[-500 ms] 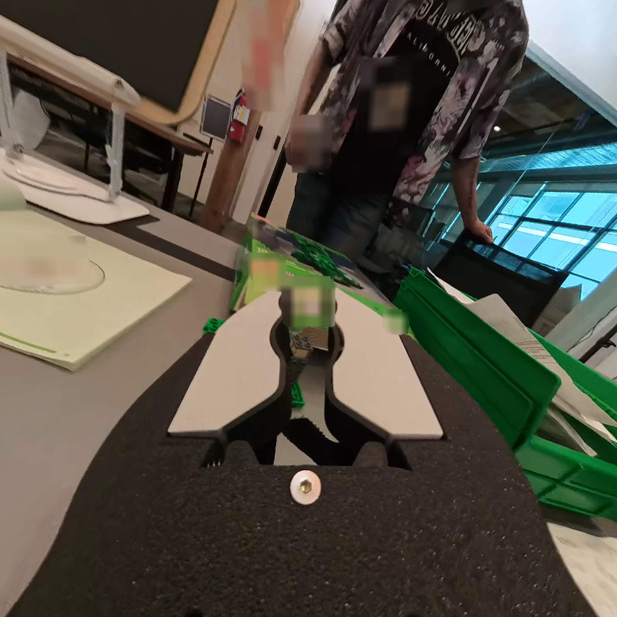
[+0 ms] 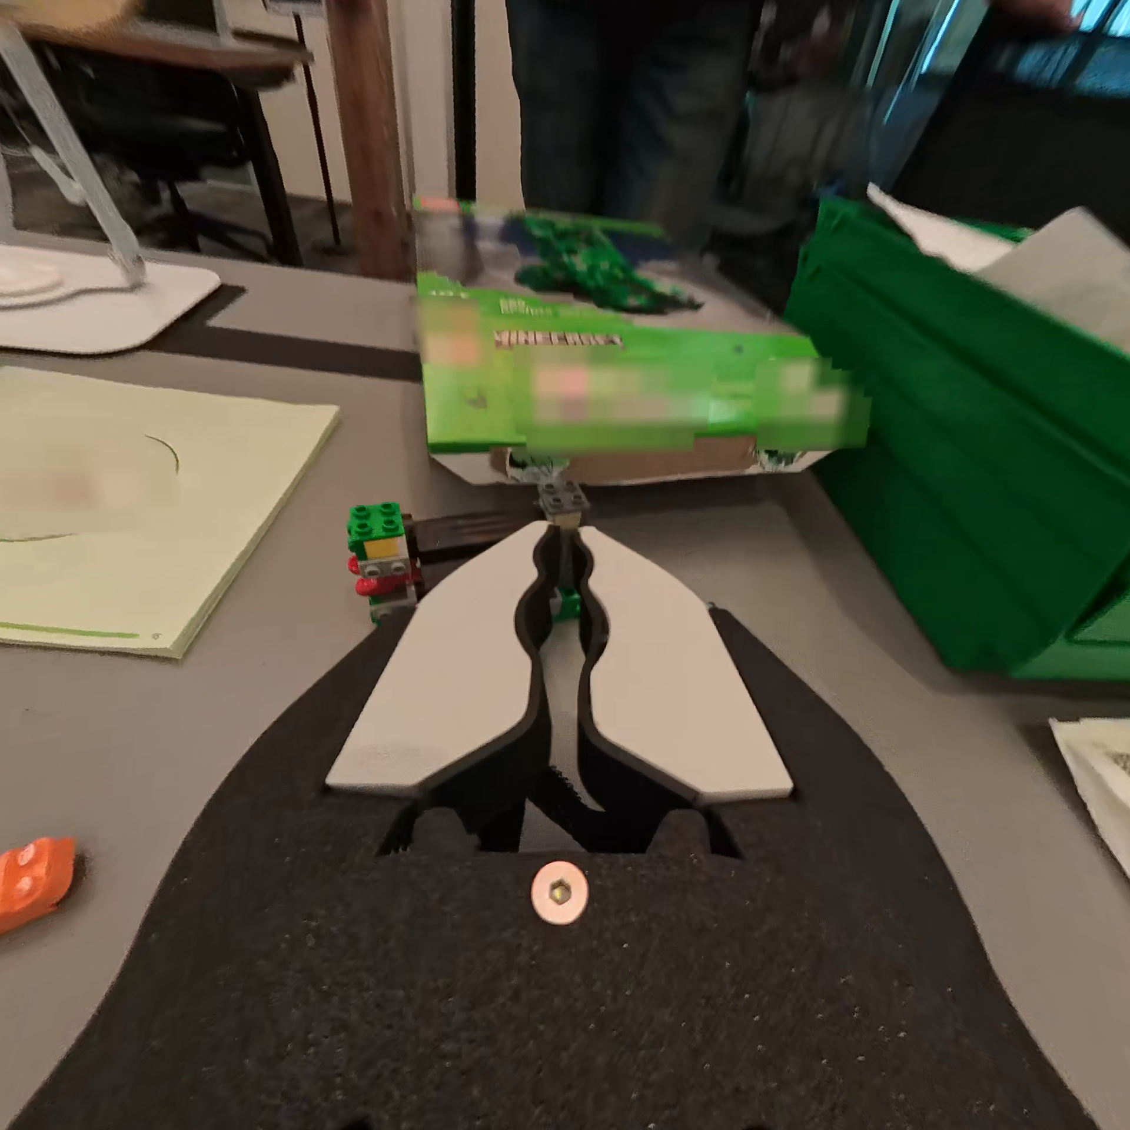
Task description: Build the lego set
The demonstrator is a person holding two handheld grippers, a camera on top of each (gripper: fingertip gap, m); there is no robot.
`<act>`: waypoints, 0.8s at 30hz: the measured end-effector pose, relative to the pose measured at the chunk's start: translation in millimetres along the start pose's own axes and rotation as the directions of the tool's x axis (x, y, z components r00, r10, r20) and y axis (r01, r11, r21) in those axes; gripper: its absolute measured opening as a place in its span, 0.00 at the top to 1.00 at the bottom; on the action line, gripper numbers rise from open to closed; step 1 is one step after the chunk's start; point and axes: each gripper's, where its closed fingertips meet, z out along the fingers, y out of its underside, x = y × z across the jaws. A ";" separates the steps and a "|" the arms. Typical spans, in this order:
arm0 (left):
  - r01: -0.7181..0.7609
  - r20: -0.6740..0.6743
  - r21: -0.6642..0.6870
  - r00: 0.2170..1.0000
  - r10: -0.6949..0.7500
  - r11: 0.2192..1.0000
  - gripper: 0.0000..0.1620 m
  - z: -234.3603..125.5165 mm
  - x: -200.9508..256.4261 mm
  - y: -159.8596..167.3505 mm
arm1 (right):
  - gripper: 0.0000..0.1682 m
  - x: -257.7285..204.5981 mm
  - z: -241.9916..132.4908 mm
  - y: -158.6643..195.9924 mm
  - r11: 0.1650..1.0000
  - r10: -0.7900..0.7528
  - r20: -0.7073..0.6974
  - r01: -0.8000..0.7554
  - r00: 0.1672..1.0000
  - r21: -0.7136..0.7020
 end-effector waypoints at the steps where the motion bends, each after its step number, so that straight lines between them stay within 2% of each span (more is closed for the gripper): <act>1: 0.001 -0.001 0.002 1.000 -0.001 1.000 1.00 -0.3 -0.1 -0.2 | 1.00 2.1 1.5 4.6 0.999 -0.002 -0.005 0.002 1.000 -0.035; 3: 0.002 -0.002 0.005 1.000 -0.002 1.000 1.00 -1.5 -0.6 -0.7 | 1.00 10.9 5.1 7.0 0.998 -0.010 -0.035 0.008 0.999 -0.067; 5: 0.005 0.000 0.011 1.000 -0.005 1.000 1.00 -3.4 -1.9 -1.6 | 1.00 12.8 12.1 3.6 0.996 0.019 0.012 -0.018 1.000 -0.083; 11: 0.014 -0.001 0.037 1.000 -0.014 0.999 1.00 -10.1 -3.9 -6.1 | 1.00 24.7 32.0 17.5 0.967 0.078 0.129 -0.044 0.989 -0.249; 15: 0.016 0.008 0.042 1.000 -0.016 0.999 1.00 -12.8 -5.5 -7.4 | 1.00 22.7 41.9 7.8 0.980 0.043 0.209 0.000 0.977 -0.198; 19: 0.016 0.008 0.041 1.000 -0.017 0.999 1.00 -13.0 -5.7 -7.3 | 1.00 21.9 44.7 15.8 0.964 -0.001 0.257 0.069 0.966 -0.257; 24: 0.017 0.006 0.045 1.000 -0.017 0.999 1.00 -13.9 -6.0 -8.0 | 1.00 -9.9 19.8 15.0 0.967 0.057 0.460 0.067 0.886 -0.247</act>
